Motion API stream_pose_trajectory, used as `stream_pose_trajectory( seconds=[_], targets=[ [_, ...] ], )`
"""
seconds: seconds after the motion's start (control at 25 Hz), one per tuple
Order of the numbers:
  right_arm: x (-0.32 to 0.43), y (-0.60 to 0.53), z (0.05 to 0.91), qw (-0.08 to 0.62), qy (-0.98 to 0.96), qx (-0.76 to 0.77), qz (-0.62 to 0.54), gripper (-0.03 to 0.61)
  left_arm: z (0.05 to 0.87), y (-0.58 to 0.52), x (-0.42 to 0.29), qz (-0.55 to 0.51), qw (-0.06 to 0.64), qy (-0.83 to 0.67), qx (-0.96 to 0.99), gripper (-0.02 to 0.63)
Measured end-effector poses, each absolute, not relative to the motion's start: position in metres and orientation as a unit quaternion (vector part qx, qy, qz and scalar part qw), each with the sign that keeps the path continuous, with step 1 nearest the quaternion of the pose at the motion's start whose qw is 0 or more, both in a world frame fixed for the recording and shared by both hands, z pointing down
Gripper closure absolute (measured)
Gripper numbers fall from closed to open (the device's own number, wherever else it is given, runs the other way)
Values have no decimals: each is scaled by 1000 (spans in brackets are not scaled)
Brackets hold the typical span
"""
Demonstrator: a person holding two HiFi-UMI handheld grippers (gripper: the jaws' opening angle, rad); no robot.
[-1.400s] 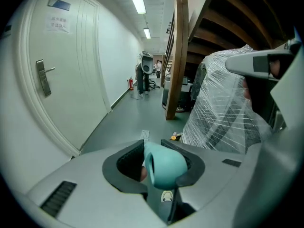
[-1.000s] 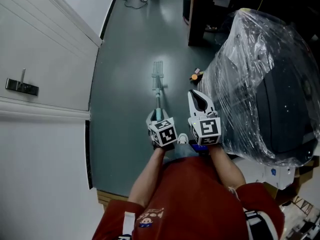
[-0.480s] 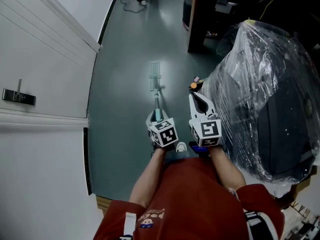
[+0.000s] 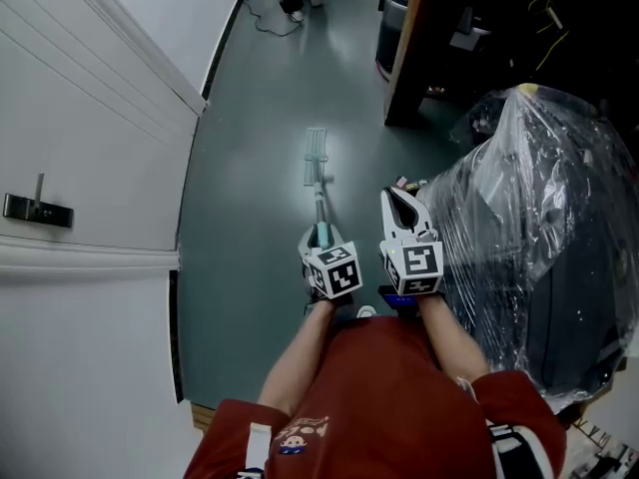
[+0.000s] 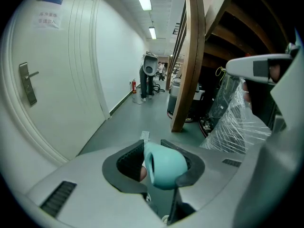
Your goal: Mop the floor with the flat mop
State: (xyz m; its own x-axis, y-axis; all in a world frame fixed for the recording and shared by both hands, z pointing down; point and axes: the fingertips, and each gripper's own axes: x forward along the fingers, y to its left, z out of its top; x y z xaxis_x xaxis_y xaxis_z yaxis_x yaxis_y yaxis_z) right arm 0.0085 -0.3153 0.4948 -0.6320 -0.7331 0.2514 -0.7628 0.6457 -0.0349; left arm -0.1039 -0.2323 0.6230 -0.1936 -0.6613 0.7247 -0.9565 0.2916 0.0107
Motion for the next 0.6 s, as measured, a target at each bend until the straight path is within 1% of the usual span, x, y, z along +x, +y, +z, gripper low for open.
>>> stream_pose_trajectory(
  seconds=[0.44,0.6],
  targets=[
    [-66,-391,493,118,-888,439,68,560,623,-315,-185,231,321,-724,566,492],
    [-81,-415,487,115,-883,451,63,560,624,-343,-207,230,322,-717,574,492]
  ],
)
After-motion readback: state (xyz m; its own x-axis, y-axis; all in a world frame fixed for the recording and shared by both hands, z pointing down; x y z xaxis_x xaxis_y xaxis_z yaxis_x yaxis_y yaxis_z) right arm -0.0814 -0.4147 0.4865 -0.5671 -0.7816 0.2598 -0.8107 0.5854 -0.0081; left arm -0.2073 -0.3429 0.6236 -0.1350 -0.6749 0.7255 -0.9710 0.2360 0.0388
